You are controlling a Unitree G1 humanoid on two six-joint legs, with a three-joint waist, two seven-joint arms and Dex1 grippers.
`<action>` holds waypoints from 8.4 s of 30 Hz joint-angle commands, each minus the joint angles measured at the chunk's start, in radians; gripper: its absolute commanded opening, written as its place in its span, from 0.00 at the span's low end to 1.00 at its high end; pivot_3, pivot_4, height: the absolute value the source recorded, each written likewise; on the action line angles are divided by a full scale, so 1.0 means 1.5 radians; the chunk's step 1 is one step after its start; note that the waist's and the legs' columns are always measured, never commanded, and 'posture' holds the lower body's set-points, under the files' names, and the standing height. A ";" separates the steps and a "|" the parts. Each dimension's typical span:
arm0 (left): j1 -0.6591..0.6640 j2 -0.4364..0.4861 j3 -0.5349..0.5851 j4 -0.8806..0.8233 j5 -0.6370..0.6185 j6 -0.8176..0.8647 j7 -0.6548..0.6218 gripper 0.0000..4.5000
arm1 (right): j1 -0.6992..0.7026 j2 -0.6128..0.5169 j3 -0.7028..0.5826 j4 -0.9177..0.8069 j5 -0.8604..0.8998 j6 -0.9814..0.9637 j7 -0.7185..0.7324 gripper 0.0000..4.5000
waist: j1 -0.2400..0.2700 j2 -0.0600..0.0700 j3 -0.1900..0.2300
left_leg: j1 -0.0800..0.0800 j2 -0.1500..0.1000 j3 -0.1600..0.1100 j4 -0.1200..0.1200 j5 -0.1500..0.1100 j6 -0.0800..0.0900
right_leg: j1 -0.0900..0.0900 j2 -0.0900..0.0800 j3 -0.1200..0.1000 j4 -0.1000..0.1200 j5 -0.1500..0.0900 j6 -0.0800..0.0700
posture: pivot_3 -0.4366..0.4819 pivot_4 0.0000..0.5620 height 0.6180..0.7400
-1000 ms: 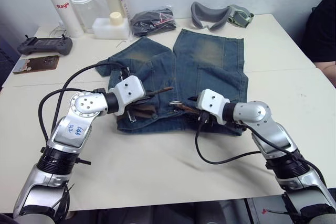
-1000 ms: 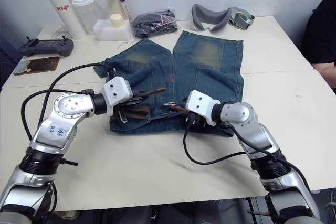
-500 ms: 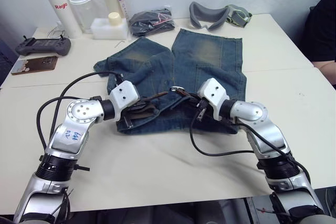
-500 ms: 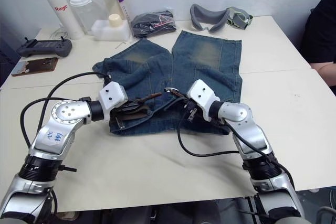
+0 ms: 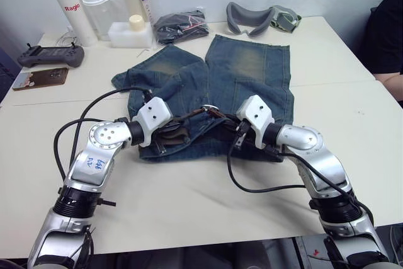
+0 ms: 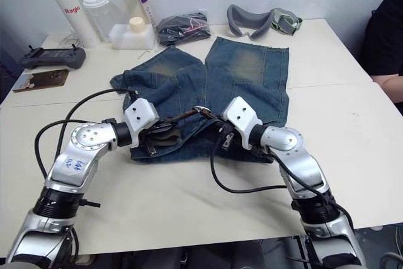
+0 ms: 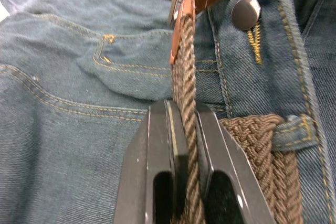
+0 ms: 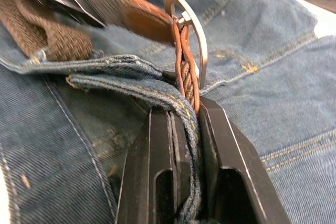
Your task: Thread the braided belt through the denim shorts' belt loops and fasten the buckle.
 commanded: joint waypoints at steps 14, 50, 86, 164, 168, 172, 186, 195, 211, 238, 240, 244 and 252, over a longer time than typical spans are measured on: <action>-0.024 -0.054 -0.036 -0.064 0.002 0.048 0.028 0.00 | 0.000 -0.018 0.065 -0.006 -0.049 -0.056 0.019 0.01 | -0.001 0.000 -0.001 | 0.000 0.000 0.000 0.000 0.000 0.000 | 0.000 0.000 0.000 0.000 0.000 0.000 | 0.48 0.27 0.19; -0.046 -0.047 -0.063 -0.037 0.024 0.018 -0.011 0.00 | -0.158 -0.130 0.054 0.221 -0.109 -0.356 0.185 0.99 | 0.000 -0.001 -0.001 | 0.000 0.000 0.001 0.001 0.000 0.000 | 0.001 -0.001 0.000 0.000 0.000 0.000 | 0.48 0.27 0.19; -0.047 0.033 0.071 -0.050 -0.097 0.109 -0.050 0.99 | -0.180 -0.221 -0.013 0.325 -0.119 -0.511 0.221 0.00 | 0.002 -0.001 -0.001 | -0.001 -0.001 0.001 0.003 0.000 0.001 | 0.000 -0.001 0.000 0.002 0.000 0.000 | 0.48 0.27 0.19; -0.026 -0.222 0.378 -0.075 -0.531 0.454 0.335 0.00 | -0.071 0.005 -0.011 0.038 0.166 0.124 0.115 0.01 | 0.000 -0.005 -0.005 | 0.010 0.000 0.000 0.000 -0.001 0.000 | 0.009 0.001 0.000 0.000 0.000 0.000 | 0.48 0.27 0.19; 0.011 -0.214 0.359 -0.083 -0.523 0.435 0.330 0.00 | -0.090 -0.014 0.002 0.067 0.164 0.123 0.137 0.01 | 0.000 -0.005 -0.005 | 0.010 0.000 0.000 -0.001 -0.001 0.000 | 0.010 0.000 0.000 -0.001 0.000 -0.001 | 0.48 0.27 0.19; 0.036 -0.201 0.330 -0.103 -0.505 0.410 0.326 0.00 | -0.117 -0.011 0.034 0.126 0.137 0.098 0.158 0.01 | 0.000 -0.005 -0.005 | 0.010 0.000 0.000 -0.001 -0.001 0.000 | 0.010 0.000 0.000 -0.002 0.000 -0.001 | 0.48 0.27 0.19; 0.071 -0.206 0.318 -0.127 -0.518 0.375 0.353 0.00 | -0.162 0.041 0.056 0.220 0.123 0.050 0.198 0.01 | 0.000 -0.005 -0.005 | 0.010 0.001 0.000 -0.002 -0.001 0.000 | 0.009 0.000 0.000 -0.002 0.000 -0.001 | 0.48 0.27 0.19; 0.081 -0.208 0.318 -0.124 -0.516 0.361 0.357 0.00 | -0.185 0.068 0.062 0.275 0.119 0.047 0.222 0.01 | -0.001 -0.005 -0.005 | 0.010 0.000 0.000 -0.002 -0.001 0.000 | 0.009 0.000 0.000 -0.002 0.000 -0.001 | 0.48 0.27 0.19; 0.095 -0.208 0.277 -0.120 -0.489 0.308 0.354 0.00 | -0.263 0.089 0.142 0.481 0.039 -0.009 0.337 0.01 | -0.002 -0.005 -0.005 | 0.011 0.000 0.000 -0.003 -0.002 0.000 | 0.009 0.001 0.000 -0.002 0.000 -0.001 | 0.48 0.27 0.19; -0.260 -0.146 0.229 0.175 -0.480 0.264 0.200 0.00 | -0.351 0.175 0.276 0.750 -0.174 -0.010 0.404 0.01 | -0.018 -0.002 -0.016 | 0.022 0.001 -0.006 -0.005 -0.006 -0.004 | 0.017 0.002 -0.002 -0.003 -0.002 -0.003 | 0.48 0.27 0.19; -0.313 -0.155 0.219 0.231 -0.467 0.251 0.172 0.00 | -0.329 0.170 0.288 0.720 -0.184 -0.021 0.387 0.01 | -0.019 0.000 -0.017 | 0.023 0.000 -0.006 -0.005 -0.006 -0.004 | 0.017 0.003 -0.001 -0.003 -0.002 -0.003 | 0.48 0.27 0.19; -0.407 -0.185 0.202 0.329 -0.449 0.233 0.108 0.00 | -0.267 0.158 0.309 0.624 -0.188 0.007 0.371 0.01 | -0.017 0.000 -0.018 | 0.023 0.000 -0.010 -0.005 -0.006 -0.005 | 0.017 0.002 -0.002 -0.003 -0.002 -0.003 | 0.48 0.27 0.19; -0.515 -0.251 0.144 0.443 -0.400 0.252 -0.010 0.00 | -0.209 0.142 0.320 0.526 -0.202 0.036 0.328 0.01 | -0.015 0.000 -0.018 | 0.023 0.000 -0.011 -0.005 -0.006 -0.005 | 0.018 0.002 -0.003 -0.005 -0.002 -0.003 | 0.48 0.27 0.19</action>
